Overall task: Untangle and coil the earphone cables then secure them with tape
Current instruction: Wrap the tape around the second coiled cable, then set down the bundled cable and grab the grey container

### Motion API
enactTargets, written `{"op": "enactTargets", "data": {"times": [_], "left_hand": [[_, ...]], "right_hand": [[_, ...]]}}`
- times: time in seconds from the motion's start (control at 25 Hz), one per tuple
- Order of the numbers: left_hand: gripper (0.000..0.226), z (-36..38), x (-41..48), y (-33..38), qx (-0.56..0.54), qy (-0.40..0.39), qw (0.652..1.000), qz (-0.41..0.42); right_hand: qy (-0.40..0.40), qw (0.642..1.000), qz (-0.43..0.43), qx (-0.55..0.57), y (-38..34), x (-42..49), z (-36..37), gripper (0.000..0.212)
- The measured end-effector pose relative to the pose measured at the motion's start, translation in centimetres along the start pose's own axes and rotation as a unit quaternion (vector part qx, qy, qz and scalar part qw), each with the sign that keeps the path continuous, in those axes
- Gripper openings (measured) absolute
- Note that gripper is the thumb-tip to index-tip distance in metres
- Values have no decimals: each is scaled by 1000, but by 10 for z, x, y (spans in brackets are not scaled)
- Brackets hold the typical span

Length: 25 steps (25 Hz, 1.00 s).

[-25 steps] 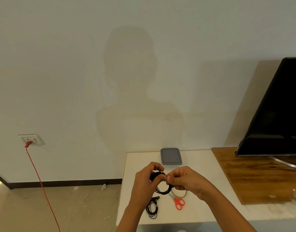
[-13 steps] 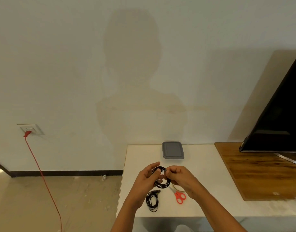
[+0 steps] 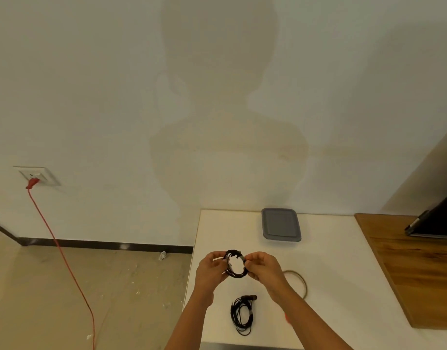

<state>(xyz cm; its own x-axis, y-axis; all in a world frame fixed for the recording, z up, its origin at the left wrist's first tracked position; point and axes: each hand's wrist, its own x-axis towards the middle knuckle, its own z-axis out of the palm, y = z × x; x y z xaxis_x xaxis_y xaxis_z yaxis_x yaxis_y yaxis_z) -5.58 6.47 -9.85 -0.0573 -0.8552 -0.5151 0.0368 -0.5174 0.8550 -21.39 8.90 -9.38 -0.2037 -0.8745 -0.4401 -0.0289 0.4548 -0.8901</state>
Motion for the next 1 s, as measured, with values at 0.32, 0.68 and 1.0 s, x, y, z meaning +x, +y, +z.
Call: {"op": "enactTargets", "data": {"times": [0.32, 0.68, 1.0], "left_hand": [[23, -9, 66, -52, 273, 67, 958, 63], [33, -15, 62, -51, 281, 150, 945, 72], [17, 48, 46, -18, 53, 39, 996, 63]], "right_hand": [[93, 985, -31, -138, 64, 51, 42, 13], [228, 929, -171, -236, 43, 67, -11, 7], [68, 795, -170, -578, 32, 140, -62, 73]]}}
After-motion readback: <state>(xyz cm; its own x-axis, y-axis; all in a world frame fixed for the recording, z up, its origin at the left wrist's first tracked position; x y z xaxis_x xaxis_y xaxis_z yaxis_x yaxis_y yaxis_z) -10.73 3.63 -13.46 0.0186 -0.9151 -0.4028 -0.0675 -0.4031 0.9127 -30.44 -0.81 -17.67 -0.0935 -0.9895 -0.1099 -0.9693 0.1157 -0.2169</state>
